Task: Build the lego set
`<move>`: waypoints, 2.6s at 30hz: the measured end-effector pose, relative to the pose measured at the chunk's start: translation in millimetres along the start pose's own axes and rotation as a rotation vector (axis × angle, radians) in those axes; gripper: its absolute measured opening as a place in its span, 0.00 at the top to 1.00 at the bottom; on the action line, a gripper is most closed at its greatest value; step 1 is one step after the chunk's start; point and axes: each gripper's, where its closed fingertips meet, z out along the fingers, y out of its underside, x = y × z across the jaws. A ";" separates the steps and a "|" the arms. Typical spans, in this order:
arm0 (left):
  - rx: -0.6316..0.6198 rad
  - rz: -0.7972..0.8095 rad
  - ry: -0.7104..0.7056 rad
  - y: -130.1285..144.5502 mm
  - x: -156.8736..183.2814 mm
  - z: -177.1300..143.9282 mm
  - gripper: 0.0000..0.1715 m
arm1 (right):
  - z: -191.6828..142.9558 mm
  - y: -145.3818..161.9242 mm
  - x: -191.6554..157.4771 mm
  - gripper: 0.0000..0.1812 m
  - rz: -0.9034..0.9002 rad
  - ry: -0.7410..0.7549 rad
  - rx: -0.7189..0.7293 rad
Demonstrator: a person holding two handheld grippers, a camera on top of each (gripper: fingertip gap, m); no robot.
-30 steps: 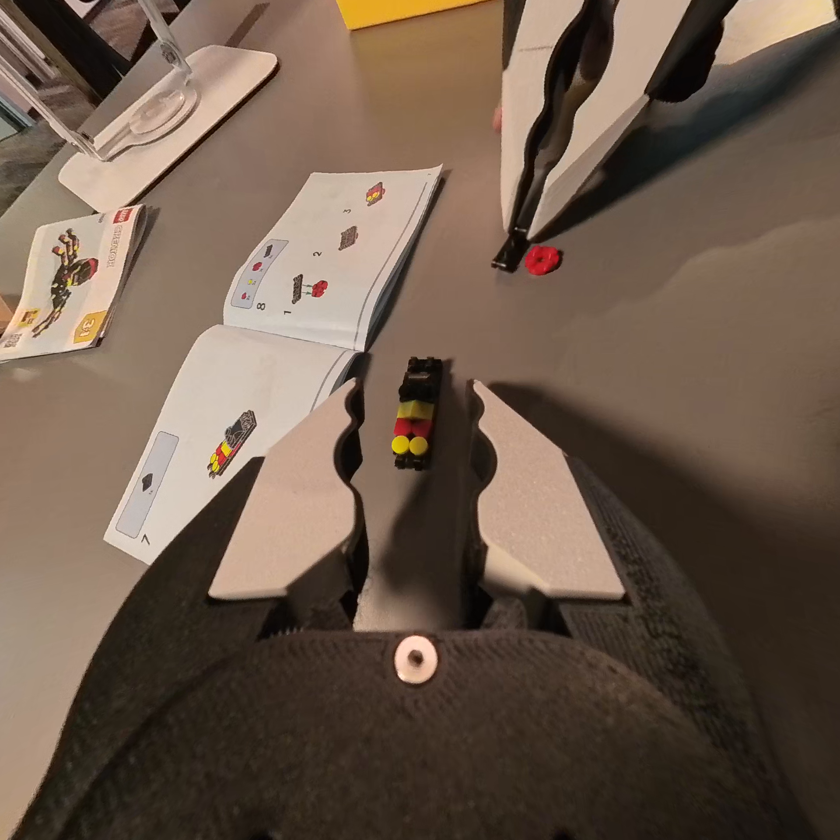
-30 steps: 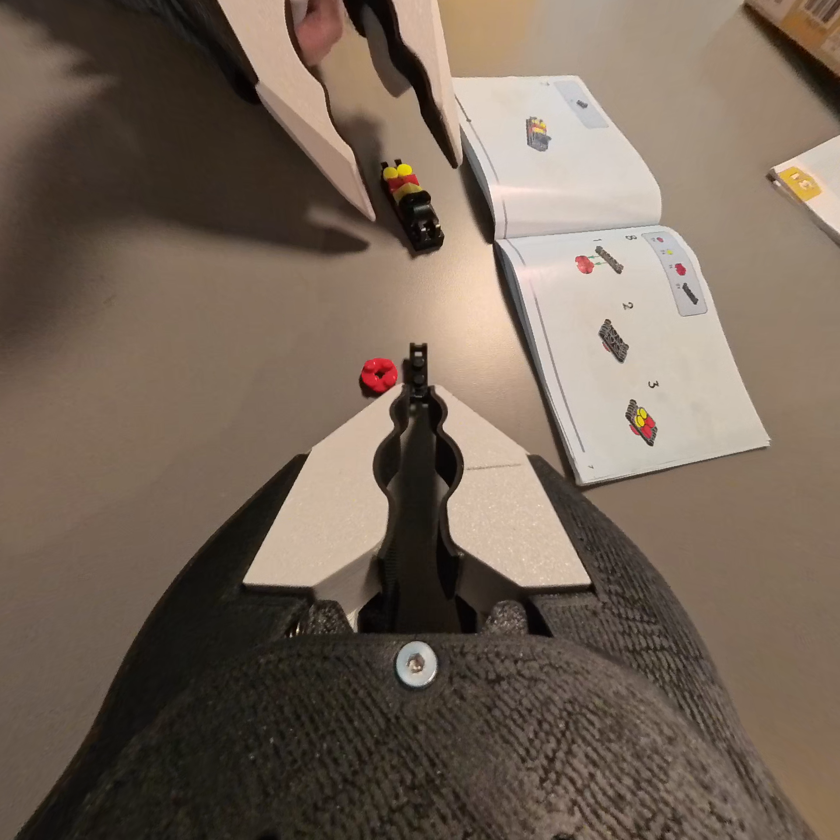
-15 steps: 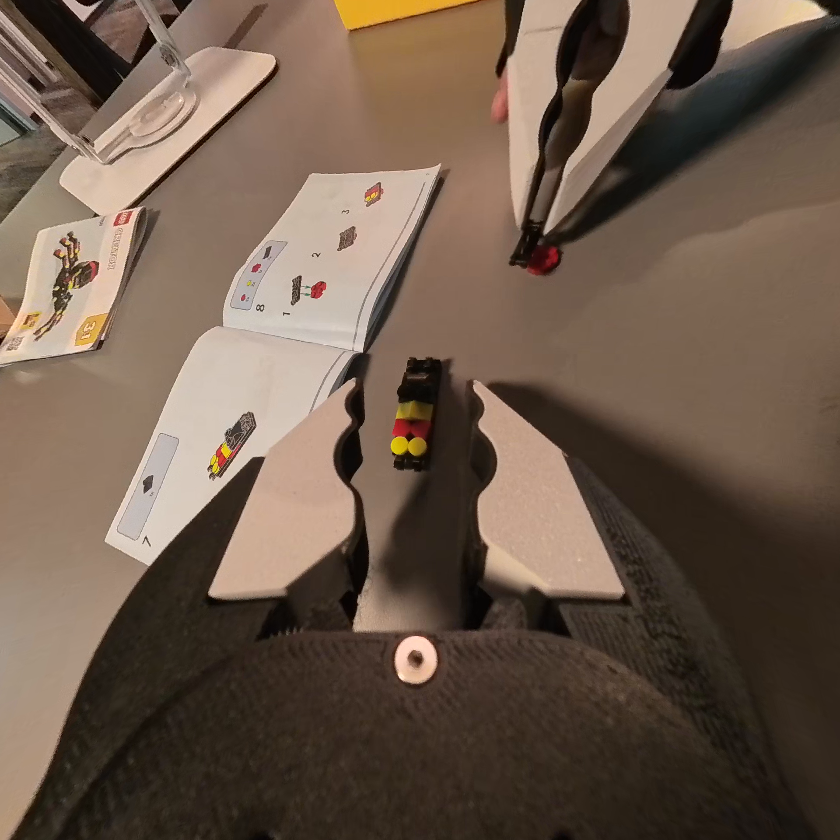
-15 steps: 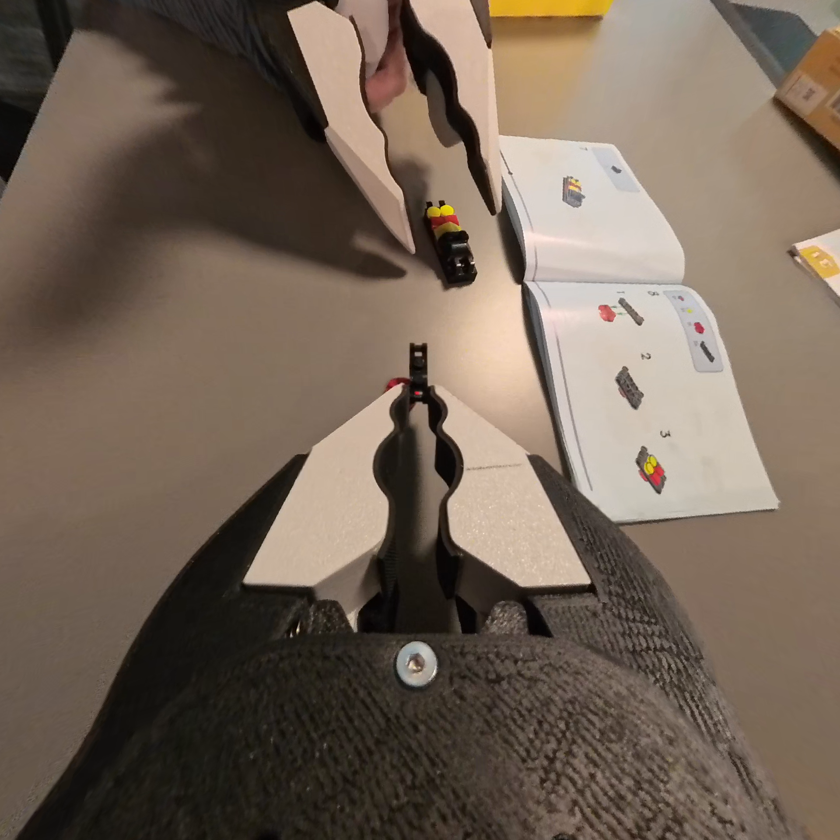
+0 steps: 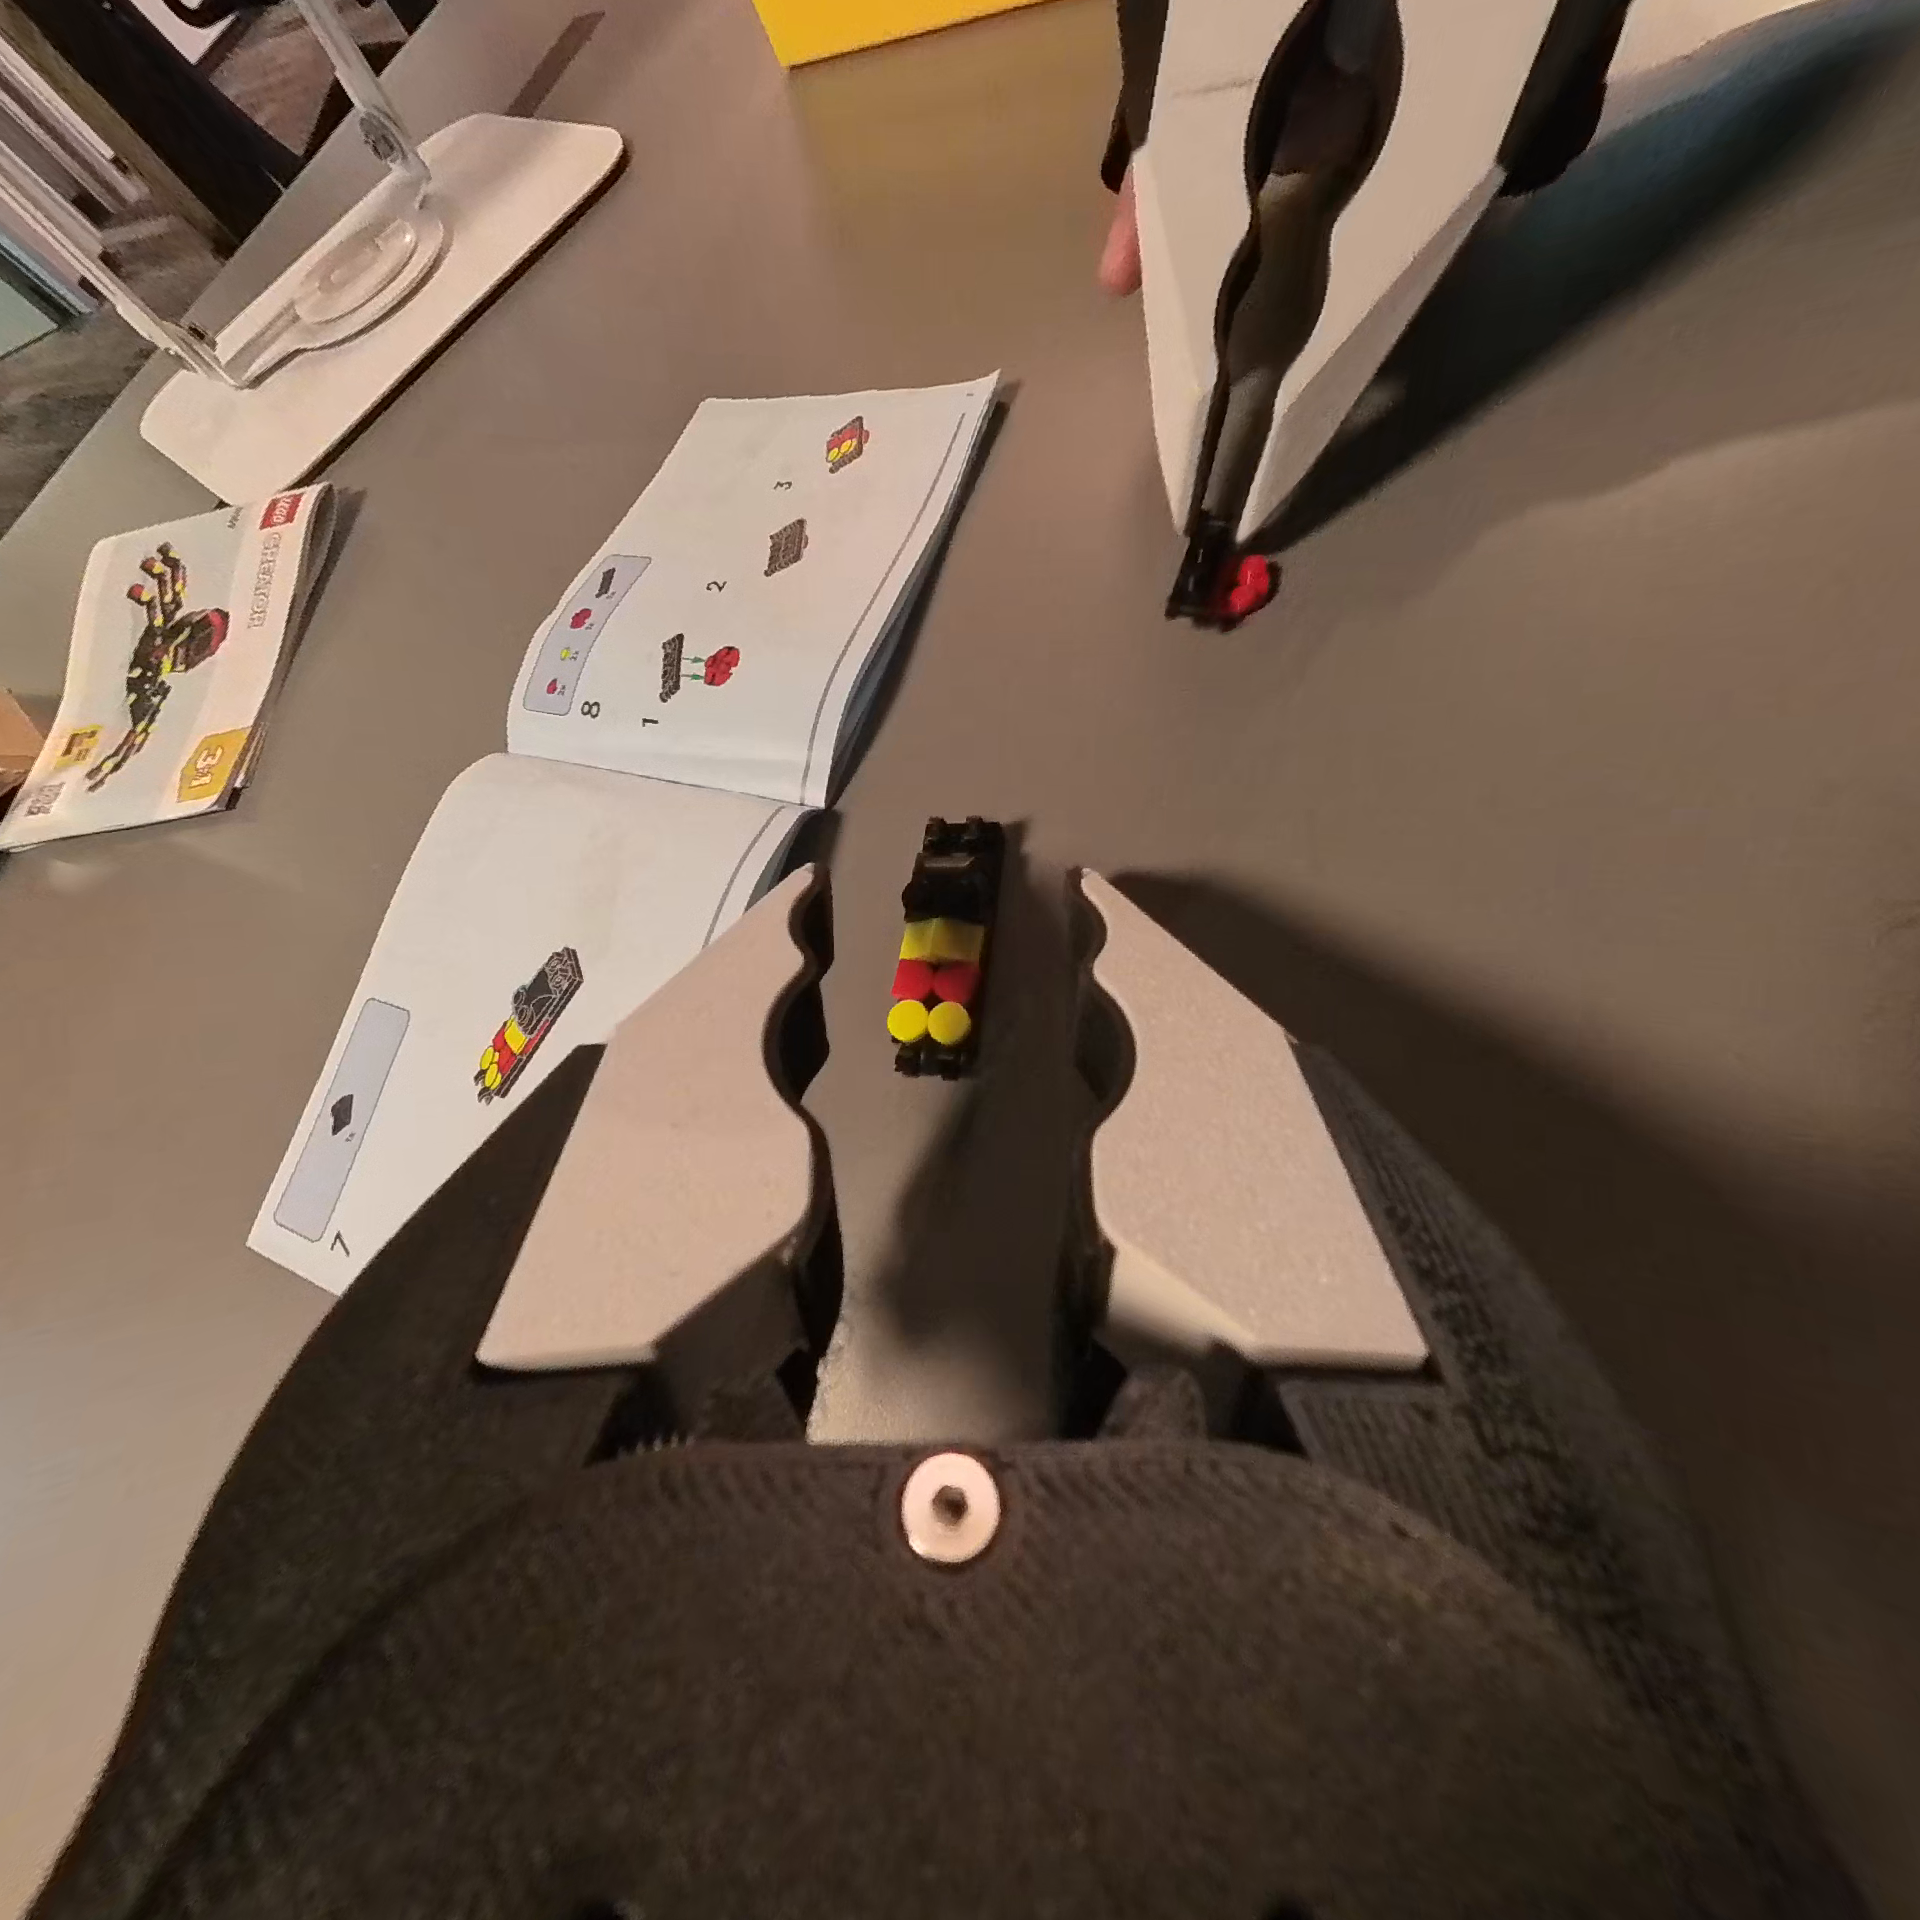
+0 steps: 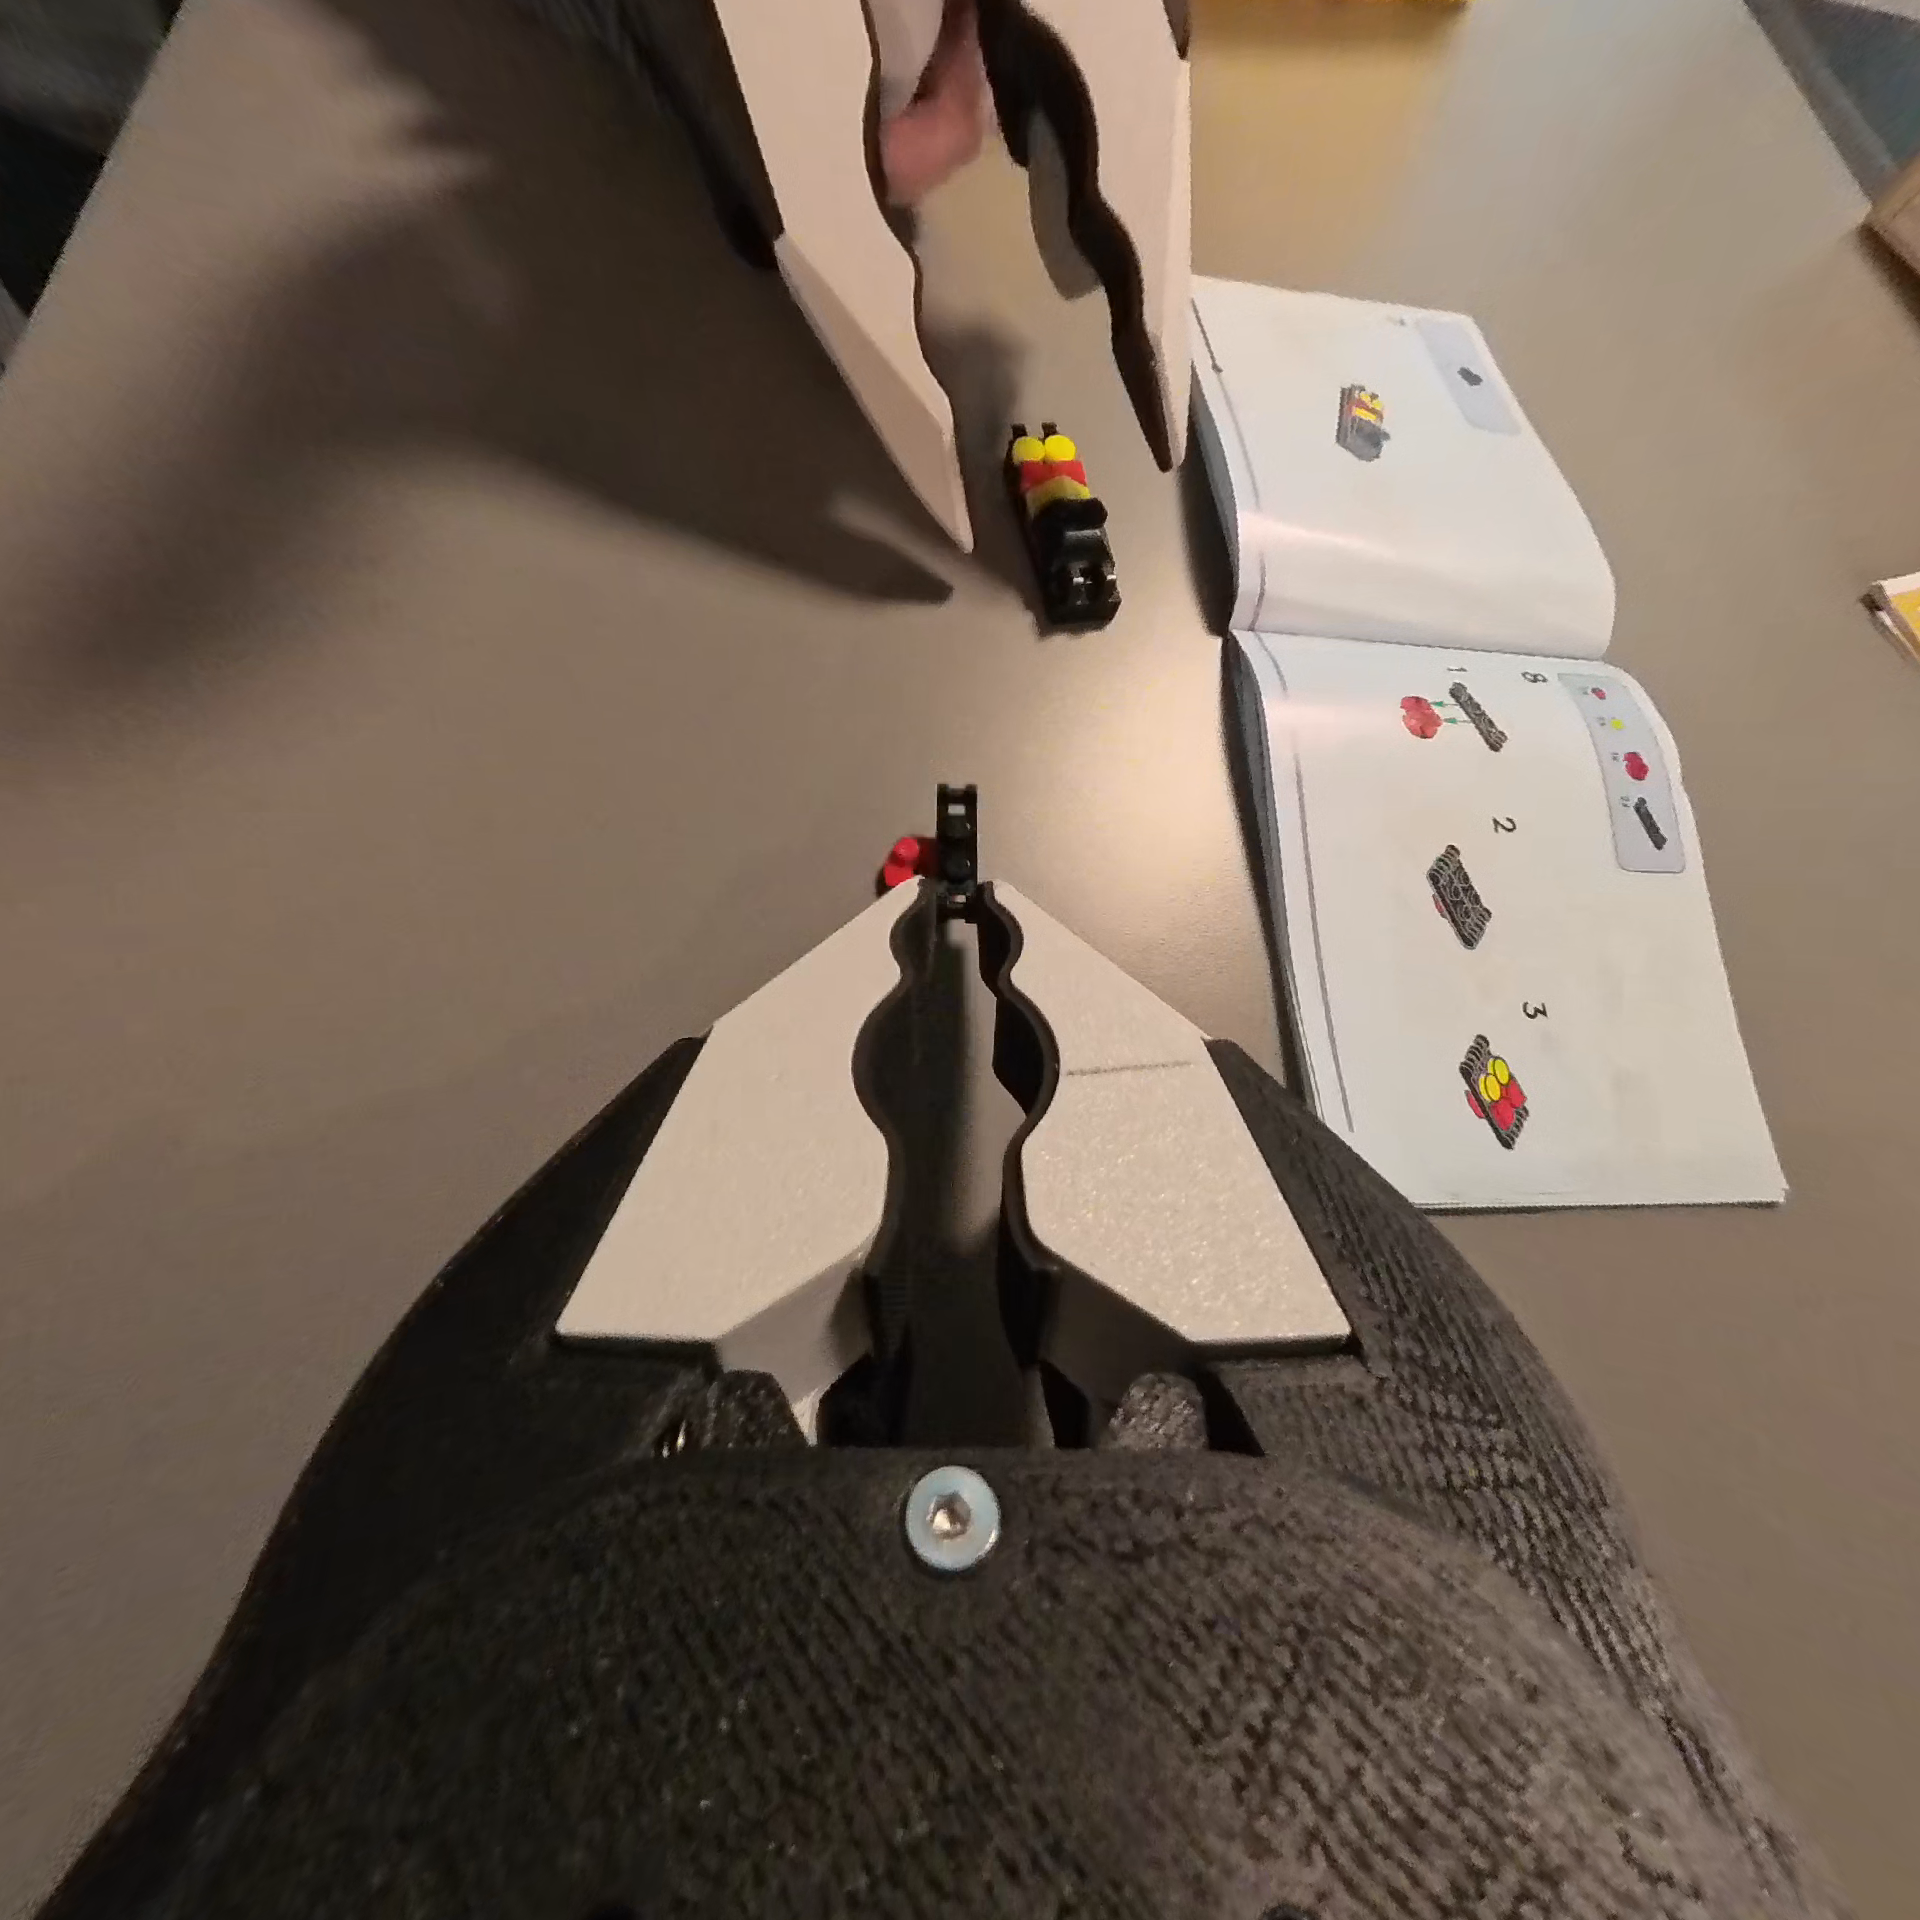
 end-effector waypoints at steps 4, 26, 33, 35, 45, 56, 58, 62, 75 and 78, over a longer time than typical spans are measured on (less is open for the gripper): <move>-0.002 0.002 0.001 0.3 0.3 0.3 0.74 | -3.6 -2.8 0.8 0.97 0.042 -0.023 0.030; -0.011 0.018 -0.002 0.8 1.4 1.6 0.75 | 0.5 -1.0 -1.6 0.97 0.027 -0.020 0.006; -0.009 0.024 -0.003 0.5 1.6 1.5 0.75 | 1.8 0.6 -1.7 0.97 0.020 -0.014 -0.008; -0.008 0.024 -0.003 0.4 1.6 1.5 0.75 | 1.6 0.3 -1.3 0.97 0.021 -0.012 -0.006; -0.008 0.025 -0.003 0.2 1.6 1.3 0.75 | 1.7 0.2 -1.5 0.97 0.019 -0.011 -0.006; -0.008 0.026 -0.002 0.1 1.6 1.2 0.75 | -0.8 0.5 -2.4 0.97 0.035 -0.018 0.001; -0.008 0.026 -0.002 0.1 1.6 1.2 0.75 | -1.5 -0.4 -2.2 0.97 0.036 -0.017 0.009; -0.008 0.025 -0.001 0.1 1.5 1.2 0.75 | -1.1 -0.1 -2.4 0.96 0.034 -0.017 0.005; -0.007 0.028 0.000 -0.2 2.0 2.0 0.75 | 2.2 2.0 -8.0 0.87 0.042 -0.035 -0.022; -0.002 0.037 -0.002 -1.2 2.8 2.4 0.75 | 4.6 3.9 -7.8 0.87 0.044 -0.029 -0.042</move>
